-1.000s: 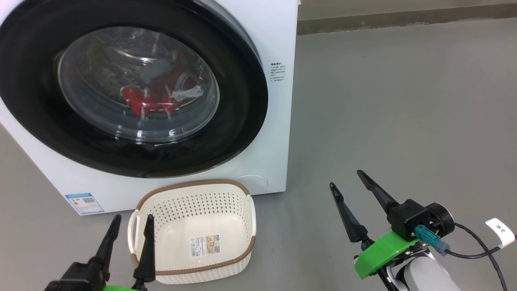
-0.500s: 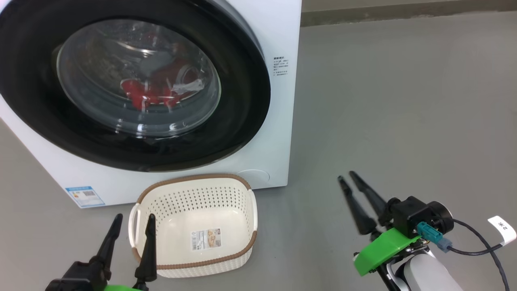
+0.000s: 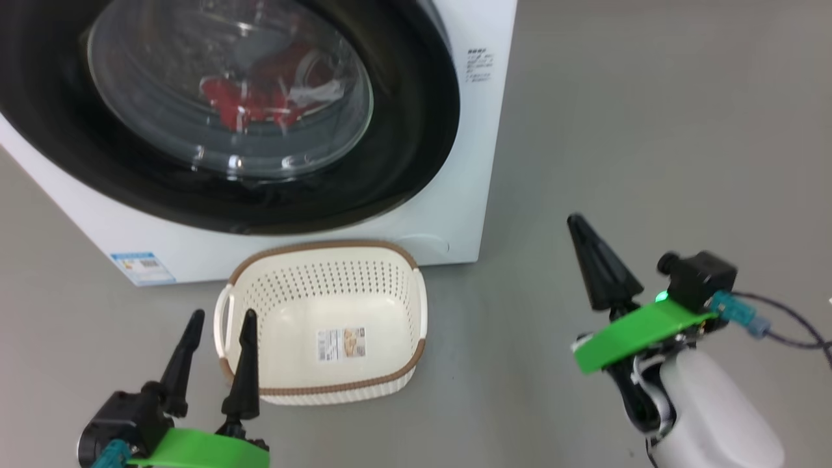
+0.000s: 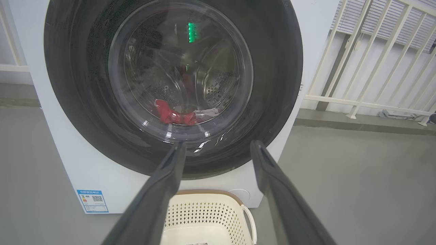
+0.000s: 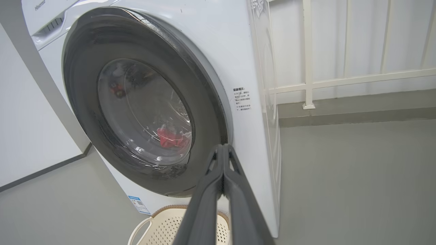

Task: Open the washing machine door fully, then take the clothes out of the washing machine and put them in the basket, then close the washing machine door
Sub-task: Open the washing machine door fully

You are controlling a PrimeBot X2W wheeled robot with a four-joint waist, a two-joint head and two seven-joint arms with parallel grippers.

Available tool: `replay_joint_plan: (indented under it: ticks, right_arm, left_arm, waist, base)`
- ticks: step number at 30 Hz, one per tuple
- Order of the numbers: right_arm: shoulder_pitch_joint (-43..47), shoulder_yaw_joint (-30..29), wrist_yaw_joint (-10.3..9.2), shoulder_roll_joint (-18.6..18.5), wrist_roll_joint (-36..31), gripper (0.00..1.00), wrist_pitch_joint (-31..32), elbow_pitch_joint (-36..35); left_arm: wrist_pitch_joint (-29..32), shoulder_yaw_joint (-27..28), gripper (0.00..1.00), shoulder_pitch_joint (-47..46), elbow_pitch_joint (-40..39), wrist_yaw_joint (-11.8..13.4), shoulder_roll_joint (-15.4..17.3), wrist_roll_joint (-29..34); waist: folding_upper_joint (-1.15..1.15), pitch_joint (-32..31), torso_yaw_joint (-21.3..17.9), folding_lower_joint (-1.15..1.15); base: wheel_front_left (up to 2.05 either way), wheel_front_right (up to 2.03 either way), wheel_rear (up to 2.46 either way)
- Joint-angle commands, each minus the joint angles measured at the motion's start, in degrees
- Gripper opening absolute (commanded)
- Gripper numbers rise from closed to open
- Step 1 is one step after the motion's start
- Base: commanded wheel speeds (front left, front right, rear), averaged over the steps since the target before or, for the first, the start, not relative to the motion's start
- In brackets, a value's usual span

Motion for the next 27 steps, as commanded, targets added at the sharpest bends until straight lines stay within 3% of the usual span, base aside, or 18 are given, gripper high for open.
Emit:
replay_joint_plan:
  ticks: [1, 10, 17, 18, 27]
  right_arm:
    - [-2.68, 0.78, -0.04, 0.16, 1.81, 0.0, -0.52, -1.21]
    - [-11.97, -0.36, -0.04, 0.15, 12.82, 0.0, -0.52, 1.64]
    - [-20.78, -0.27, -0.04, 0.07, 27.03, 0.0, 0.55, 6.88]
    - [-23.22, -0.57, -0.04, -0.08, 31.36, 0.0, 1.86, 7.33]
    - [-32.43, -2.11, -0.04, -1.81, 48.14, 0.0, 12.35, 9.19]
  left_arm:
    - [-0.69, 1.54, 1.0, -2.37, -1.63, -0.31, 0.86, -0.59]
    - [-0.69, 0.78, 1.0, -5.94, -3.16, -0.48, 0.86, -2.08]
    - [-0.69, 0.41, 1.0, -8.06, -4.82, -0.54, 0.86, -1.85]
    - [-0.69, 0.49, 1.0, -8.6, -5.35, -0.55, 0.86, -2.07]
    - [-0.69, -0.23, 1.0, -10.75, -6.62, -0.57, 0.86, -1.67]
  waist:
    - [0.0, 2.34, 1.29, 0.0]
    - [0.0, 7.92, 3.01, 0.0]
    - [0.0, 11.92, 4.35, 0.0]
    - [0.0, 13.06, 4.8, 0.0]
    - [0.0, 17.22, 6.89, 0.0]
  base:
    - [0.0, 0.0, 0.0]
    - [0.0, 0.0, 0.0]
    - [0.0, 0.0, 0.0]
    - [0.0, 0.0, 0.0]
    - [0.0, 0.0, 0.0]
